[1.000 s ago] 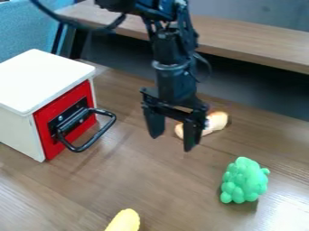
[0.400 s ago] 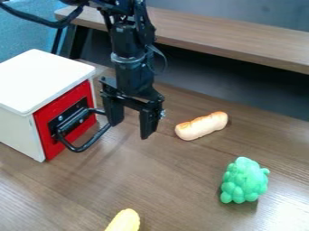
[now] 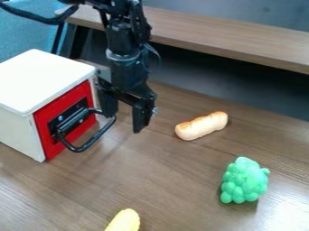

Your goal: Open the drawer

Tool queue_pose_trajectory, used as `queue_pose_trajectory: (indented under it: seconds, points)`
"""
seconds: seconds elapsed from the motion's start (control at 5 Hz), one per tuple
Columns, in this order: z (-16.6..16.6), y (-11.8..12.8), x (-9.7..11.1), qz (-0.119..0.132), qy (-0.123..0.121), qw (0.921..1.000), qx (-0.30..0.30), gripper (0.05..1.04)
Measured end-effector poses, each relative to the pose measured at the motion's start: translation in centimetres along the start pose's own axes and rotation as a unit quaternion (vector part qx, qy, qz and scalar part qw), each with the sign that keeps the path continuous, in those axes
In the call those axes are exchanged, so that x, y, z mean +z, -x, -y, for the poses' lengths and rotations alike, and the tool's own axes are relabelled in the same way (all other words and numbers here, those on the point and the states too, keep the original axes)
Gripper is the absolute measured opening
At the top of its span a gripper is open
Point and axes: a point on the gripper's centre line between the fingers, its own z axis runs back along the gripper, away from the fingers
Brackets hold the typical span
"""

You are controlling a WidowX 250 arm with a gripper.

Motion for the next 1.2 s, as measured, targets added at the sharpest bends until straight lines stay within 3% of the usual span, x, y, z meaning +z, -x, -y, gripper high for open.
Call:
queue_pose_trajectory:
  seconds: [0.8, 1.0, 1.2]
  points:
    - [-3.4, 1.4, -3.7, -0.043, -0.042, 0.9981, 0.011, 0.999]
    - [-3.0, 1.4, -4.6, -0.047, -0.032, 0.9984, 0.008, 0.999]
    - [-1.9, 1.4, -5.3, -0.031, -0.001, 0.9995, 0.004, 0.999]
